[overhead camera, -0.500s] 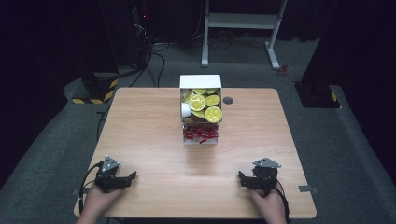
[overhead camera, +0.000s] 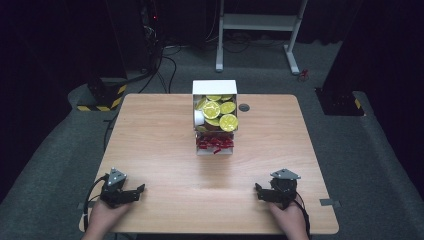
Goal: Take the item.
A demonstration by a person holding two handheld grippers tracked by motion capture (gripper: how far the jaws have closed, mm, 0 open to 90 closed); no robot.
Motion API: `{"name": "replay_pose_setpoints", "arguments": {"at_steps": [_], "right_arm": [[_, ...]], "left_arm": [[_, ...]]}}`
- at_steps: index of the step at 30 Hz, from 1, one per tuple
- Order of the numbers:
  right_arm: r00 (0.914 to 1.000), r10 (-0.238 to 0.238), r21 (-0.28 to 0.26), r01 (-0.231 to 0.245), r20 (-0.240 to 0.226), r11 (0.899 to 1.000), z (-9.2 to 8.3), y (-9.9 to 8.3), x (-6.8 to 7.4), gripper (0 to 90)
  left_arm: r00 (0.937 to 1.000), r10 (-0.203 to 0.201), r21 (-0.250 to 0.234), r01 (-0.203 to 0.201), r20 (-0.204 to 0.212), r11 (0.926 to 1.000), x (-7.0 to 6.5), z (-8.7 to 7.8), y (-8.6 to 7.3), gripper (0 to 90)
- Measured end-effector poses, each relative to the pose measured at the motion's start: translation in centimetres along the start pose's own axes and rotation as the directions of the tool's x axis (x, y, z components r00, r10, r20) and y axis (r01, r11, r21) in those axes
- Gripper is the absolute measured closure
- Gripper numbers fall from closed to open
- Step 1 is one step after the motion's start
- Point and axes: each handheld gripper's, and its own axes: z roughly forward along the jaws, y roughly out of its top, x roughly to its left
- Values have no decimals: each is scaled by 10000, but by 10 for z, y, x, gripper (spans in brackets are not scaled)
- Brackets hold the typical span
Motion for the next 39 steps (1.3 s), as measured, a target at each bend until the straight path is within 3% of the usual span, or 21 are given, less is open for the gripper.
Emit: {"name": "replay_pose_setpoints", "arguments": {"at_steps": [8,9,15,17,22,24,28,39], "right_arm": [[10000,-20,24,20,-65,10000,0,0,-1,75],[9999,-35,23,35,-111,10000,0,0,-1,76],[9999,-91,20,91,-123,10000,0,0,-1,76],[9998,-86,41,87,-168,10000,1,1,-2,76],[9998,-108,32,108,-152,9999,3,3,-3,75],[9997,-198,41,198,-161,9998,3,4,-3,75],[9995,-226,62,228,-218,9997,4,5,-4,75],[9992,-297,76,300,-284,9995,5,5,-4,76]], "left_arm": [[10000,-55,481,52,67,9988,3,2,10,220],[9995,-228,390,220,196,9990,2,1,12,255],[9984,-399,-71,402,391,9992,-6,-4,21,294],[9981,-344,-496,369,507,9981,-15,-9,28,305],[9977,-219,-843,274,645,9961,-22,-11,37,314],[9954,-192,-1079,293,941,9937,-22,-11,41,319],[9927,-166,-1152,305,1194,9929,-26,-10,53,323],[9934,-1,-1733,202,1151,9847,-54,-19,84,330]]}}
